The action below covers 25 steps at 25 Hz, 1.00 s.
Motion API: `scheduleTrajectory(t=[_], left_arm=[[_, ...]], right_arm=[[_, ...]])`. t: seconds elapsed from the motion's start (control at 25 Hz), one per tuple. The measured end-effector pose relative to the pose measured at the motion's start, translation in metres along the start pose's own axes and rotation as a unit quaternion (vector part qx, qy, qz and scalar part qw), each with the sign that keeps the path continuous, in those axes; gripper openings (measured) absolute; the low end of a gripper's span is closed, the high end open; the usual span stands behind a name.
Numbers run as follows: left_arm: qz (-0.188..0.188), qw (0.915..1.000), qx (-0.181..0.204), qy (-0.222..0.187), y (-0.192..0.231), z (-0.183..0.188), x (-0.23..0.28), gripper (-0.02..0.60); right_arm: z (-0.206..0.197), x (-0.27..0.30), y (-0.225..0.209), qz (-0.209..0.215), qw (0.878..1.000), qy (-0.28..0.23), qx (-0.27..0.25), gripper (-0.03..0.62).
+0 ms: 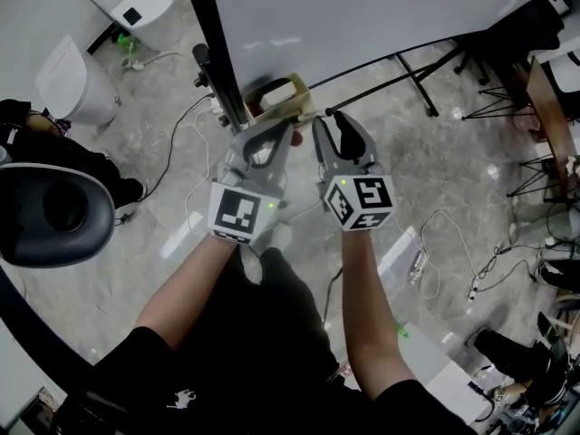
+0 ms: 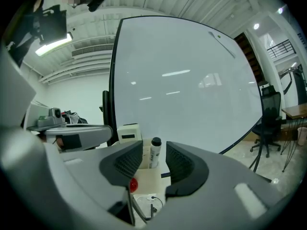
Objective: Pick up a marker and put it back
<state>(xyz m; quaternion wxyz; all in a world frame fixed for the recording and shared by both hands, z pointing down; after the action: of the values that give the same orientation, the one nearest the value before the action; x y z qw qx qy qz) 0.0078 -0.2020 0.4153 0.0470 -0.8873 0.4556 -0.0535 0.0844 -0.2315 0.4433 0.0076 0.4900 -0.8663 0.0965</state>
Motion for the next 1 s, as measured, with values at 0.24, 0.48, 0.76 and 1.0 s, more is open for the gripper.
scheduleTrajectory(t=[0.24, 0.48, 0.76, 1.0], left_arm=[[0.008, 1.0000, -0.005, 0.003, 0.003, -0.002, 0.000, 0.008], [0.008, 1.0000, 0.002, 0.002, 0.003, 0.000, -0.002, 0.008], [0.009, 0.9999, -0.001, 0.005, 0.003, 0.001, -0.004, 0.008], [0.007, 1.0000, -0.001, 0.002, 0.003, 0.005, -0.002, 0.008]], right_arm=[[-0.001, 0.008, -0.002, 0.008, 1.000, 0.001, 0.003, 0.158], [-0.003, 0.013, 0.003, 0.013, 1.000, 0.004, 0.002, 0.144], [-0.004, 0.012, 0.001, 0.004, 1.000, 0.005, -0.006, 0.075], [0.002, 0.012, 0.004, 0.009, 1.000, 0.001, -0.012, 0.075]])
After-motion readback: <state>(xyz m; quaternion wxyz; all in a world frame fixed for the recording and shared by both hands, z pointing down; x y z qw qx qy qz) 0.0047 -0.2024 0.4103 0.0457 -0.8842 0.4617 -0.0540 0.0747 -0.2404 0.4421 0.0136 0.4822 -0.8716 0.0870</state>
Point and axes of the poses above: the fingertips, and each gripper's own axes: x forward along the fingers, y to its left, z out of its top, the point moved 1 cm from there along -x, backward along the fingers
